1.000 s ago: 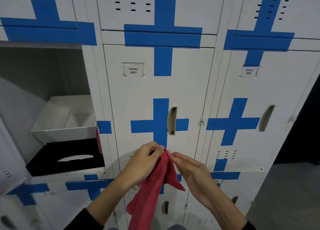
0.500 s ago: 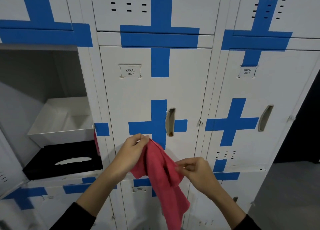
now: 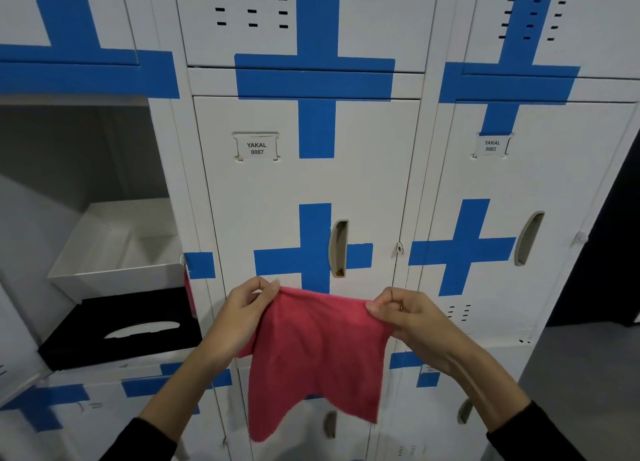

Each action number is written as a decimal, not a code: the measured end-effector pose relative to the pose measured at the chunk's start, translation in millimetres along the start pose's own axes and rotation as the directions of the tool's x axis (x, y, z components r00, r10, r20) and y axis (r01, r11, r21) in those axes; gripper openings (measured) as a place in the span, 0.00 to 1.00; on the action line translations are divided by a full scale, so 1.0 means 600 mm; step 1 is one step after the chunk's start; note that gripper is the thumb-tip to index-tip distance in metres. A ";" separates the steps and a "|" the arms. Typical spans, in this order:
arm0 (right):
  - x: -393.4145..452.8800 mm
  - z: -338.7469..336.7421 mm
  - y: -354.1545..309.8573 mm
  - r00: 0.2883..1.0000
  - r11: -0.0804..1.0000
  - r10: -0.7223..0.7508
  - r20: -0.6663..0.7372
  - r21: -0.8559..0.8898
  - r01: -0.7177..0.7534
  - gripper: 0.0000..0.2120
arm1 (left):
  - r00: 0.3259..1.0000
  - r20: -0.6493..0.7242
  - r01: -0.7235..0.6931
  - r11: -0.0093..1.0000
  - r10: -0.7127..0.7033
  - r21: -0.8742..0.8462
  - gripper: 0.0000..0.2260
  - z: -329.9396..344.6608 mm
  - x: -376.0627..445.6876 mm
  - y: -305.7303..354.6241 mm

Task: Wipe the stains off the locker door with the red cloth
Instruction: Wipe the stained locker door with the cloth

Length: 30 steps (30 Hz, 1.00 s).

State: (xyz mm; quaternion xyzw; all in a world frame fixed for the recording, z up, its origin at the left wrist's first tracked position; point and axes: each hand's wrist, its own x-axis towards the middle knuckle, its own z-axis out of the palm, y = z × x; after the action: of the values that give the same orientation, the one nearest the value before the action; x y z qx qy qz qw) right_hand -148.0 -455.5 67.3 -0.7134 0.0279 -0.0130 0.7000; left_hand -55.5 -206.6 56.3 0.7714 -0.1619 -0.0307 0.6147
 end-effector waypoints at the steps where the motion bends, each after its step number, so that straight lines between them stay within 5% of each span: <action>1: 0.000 0.005 -0.005 0.999 0.997 0.038 -0.012 0.064 -0.037 0.09 | 1.000 -0.008 -0.008 1.000 0.008 -0.017 0.16 0.000 0.000 -0.004; 7: -0.006 0.045 -0.047 0.974 0.751 0.202 0.103 0.622 -0.222 0.12 | 0.999 0.044 0.021 1.000 -0.020 -0.022 0.16 0.028 -0.020 -0.032; 10: -0.013 0.068 -0.059 0.972 0.707 0.186 0.144 0.668 -0.234 0.14 | 0.998 0.044 0.056 0.998 -0.054 -0.039 0.15 0.060 -0.045 -0.048; 14: -0.022 0.083 -0.068 0.986 0.688 0.156 0.052 0.711 -0.147 0.15 | 0.934 0.238 0.295 0.951 -0.266 -0.093 0.13 0.123 -0.068 -0.107; 21: -0.017 0.050 -0.083 0.942 0.778 0.039 -0.333 0.601 0.180 0.13 | 0.685 0.596 0.618 0.768 -0.419 -0.171 0.51 0.198 -0.108 -0.126; 25: 0.001 0.043 -0.065 0.887 0.734 0.085 -0.454 0.631 0.252 0.08 | 0.687 0.550 0.664 0.717 -0.474 -0.212 0.08 0.188 -0.119 -0.117; 30: 0.042 0.053 -0.040 0.832 0.759 0.145 -0.536 0.600 0.254 0.10 | 0.834 0.350 0.536 0.776 -0.426 -0.333 0.21 0.170 -0.130 -0.122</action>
State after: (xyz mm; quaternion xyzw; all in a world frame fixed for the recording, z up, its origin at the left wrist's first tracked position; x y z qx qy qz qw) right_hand -120.4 -424.7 89.9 -0.3915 0.2005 -0.2485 0.8630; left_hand -139.0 -265.9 -50.7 0.6264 -0.0247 -0.3206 0.7101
